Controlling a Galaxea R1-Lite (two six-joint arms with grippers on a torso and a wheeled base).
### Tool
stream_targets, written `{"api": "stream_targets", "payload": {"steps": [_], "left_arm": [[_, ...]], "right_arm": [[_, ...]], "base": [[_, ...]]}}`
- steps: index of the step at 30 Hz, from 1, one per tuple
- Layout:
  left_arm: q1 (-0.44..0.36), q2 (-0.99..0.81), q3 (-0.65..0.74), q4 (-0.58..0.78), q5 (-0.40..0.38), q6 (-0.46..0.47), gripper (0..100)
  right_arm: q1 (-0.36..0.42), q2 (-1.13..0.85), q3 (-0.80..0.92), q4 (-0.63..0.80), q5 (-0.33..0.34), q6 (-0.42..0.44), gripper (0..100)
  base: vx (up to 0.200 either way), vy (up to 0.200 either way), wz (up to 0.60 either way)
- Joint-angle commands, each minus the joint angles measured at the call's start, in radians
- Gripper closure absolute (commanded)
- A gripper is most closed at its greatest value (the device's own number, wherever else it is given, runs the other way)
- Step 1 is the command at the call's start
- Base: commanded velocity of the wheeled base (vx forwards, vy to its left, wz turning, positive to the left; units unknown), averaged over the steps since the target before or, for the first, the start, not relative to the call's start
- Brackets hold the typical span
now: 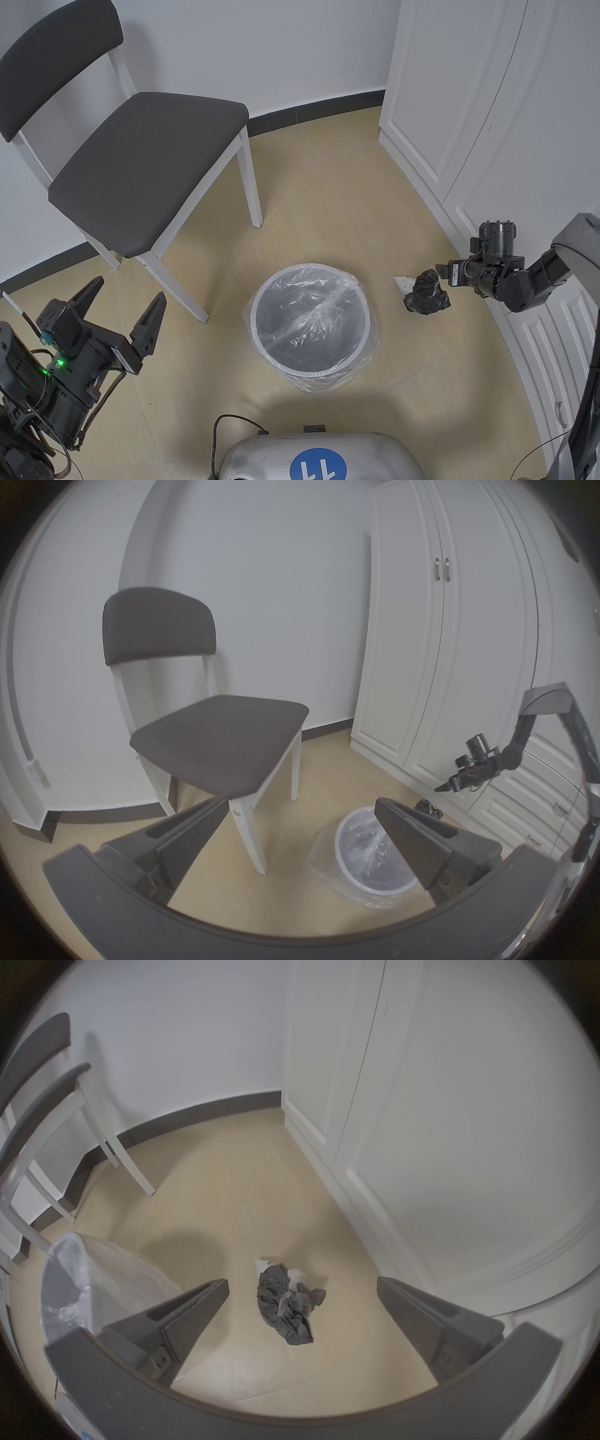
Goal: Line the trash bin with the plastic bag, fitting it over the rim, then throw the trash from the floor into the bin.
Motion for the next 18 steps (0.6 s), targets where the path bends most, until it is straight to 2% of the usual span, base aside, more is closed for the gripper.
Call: {"api": "stream_targets", "payload": {"steps": [1, 7, 13, 18], "left_arm": [[-0.047, 0.128, 0.018, -0.002, -0.001, -0.049, 0], [-0.05, 0.124, 0.015, -0.003, -0.001, -0.047, 0], [-0.04, 0.107, 0.015, -0.002, -0.002, -0.05, 0], [-0.04, 0.116, 0.018, -0.002, -0.002, -0.05, 0]], "right_arm": [[-0.011, 0.236, -0.152, 0.03, 0.064, 0.035, 0], [0.001, 0.288, -0.206, 0.026, 0.066, 0.055, 0], [-0.002, 0.458, -0.356, -0.066, 0.052, 0.094, 0], [-0.002, 0.549, -0.432, -0.088, 0.063, 0.12, 0]], "base": [[0.0, 0.0, 0.0], [0.0, 0.0, 0.0], [0.0, 0.0, 0.0], [0.0, 0.0, 0.0]]}}
